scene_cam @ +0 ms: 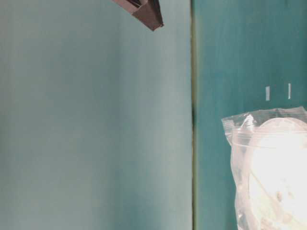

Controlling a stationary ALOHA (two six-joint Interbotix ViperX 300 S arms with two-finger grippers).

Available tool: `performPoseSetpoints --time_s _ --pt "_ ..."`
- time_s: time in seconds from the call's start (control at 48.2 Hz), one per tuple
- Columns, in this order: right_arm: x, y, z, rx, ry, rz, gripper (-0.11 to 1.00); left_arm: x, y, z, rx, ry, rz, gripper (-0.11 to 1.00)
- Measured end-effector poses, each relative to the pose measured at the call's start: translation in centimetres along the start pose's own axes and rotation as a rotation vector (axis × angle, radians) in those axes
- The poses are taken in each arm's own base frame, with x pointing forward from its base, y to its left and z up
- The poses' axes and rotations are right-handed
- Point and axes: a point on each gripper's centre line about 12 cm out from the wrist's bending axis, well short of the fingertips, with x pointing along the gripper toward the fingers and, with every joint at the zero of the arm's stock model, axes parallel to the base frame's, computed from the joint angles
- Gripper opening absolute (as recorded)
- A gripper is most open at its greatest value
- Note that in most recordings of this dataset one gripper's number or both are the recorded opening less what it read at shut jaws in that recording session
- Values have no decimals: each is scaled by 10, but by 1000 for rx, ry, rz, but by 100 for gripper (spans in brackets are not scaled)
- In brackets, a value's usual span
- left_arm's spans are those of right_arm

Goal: Take out the reel from the clear zip bag.
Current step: 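Move the left gripper toward the left edge of the clear zip bag, then close the left gripper on the bag's left edge near the zip seal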

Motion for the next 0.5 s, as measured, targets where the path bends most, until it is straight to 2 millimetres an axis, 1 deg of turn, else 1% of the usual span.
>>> performPoseSetpoints --time_s 0.228,0.498 --pt "0 0 0 0 0 0 0 20 8 -9 2 57 68 90" --pt "0 0 0 0 1 -1 0 29 10 -11 -4 62 67 90"
